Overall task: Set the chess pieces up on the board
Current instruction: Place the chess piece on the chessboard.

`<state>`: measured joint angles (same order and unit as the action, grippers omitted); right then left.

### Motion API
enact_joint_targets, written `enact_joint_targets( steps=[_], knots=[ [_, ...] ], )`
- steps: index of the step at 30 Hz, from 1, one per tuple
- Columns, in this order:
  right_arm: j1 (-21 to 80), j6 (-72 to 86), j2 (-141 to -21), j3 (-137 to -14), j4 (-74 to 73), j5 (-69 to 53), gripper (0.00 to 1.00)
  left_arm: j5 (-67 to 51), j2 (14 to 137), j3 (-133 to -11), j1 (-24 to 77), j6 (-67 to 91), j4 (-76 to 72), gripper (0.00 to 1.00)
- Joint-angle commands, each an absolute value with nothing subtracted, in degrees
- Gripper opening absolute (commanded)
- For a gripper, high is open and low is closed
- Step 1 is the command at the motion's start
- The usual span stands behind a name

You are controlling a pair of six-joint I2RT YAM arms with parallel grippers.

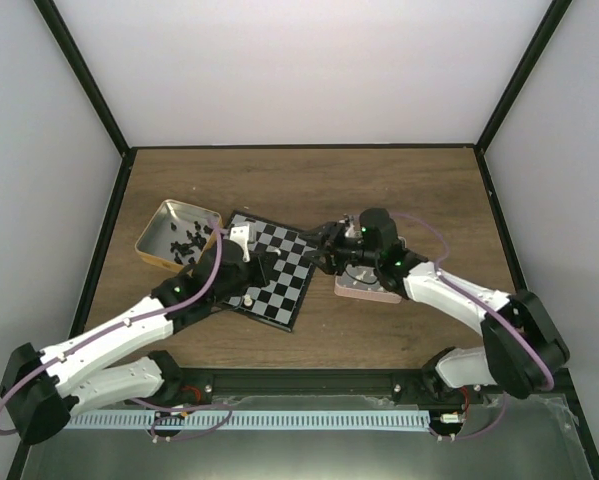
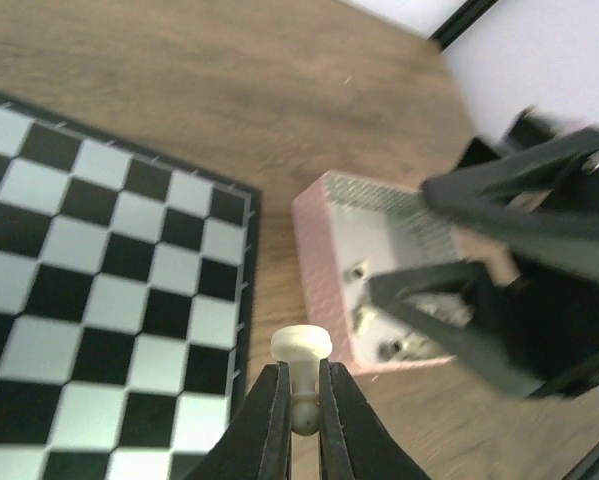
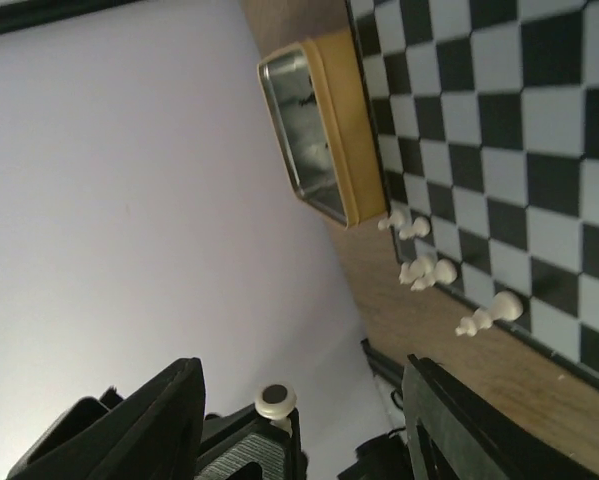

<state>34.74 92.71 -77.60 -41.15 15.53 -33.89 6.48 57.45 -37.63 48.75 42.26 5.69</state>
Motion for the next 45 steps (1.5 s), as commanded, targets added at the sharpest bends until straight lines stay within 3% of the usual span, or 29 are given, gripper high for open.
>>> enact_joint_targets(
  steps=[1, 6, 14, 19, 32, 45],
  knots=[
    [32.45, 82.81, -71.78, -40.79, 4.2, -26.28, 0.56, 7.95, 56.98, -45.94, 48.46, 37.91, 35.22, 0.04],
    [31.99, 78.55, -68.03, -40.22, -2.27, -18.6, 0.57, 14.57, 58.4, -54.04, 48.22, 35.98, 50.67, 0.04],
    [31.99, 69.62, -64.41, -43.78, -11.39, -9.51, 0.57, 6.12, 69.98, -60.09, 48.07, 27.98, 59.18, 0.04],
    [31.99, 68.48, -60.94, -42.91, -15.23, -4.31, 0.57, 8.1, 78.62, -63.57, 47.03, 25.57, 60.62, 0.04],
    [31.99, 68.23, -57.61, -39.75, -16.51, -2.87, 0.57, 1.41, 93.42, -69.32, 30.66, 16.97, 59.18, 0.05],
    [31.93, 67.5, -59.26, -39.96, -15.55, -2.64, 0.57, -0.95, 98.33, -67.85, 26.3, 14.88, 59.19, 0.09]
  ],
)
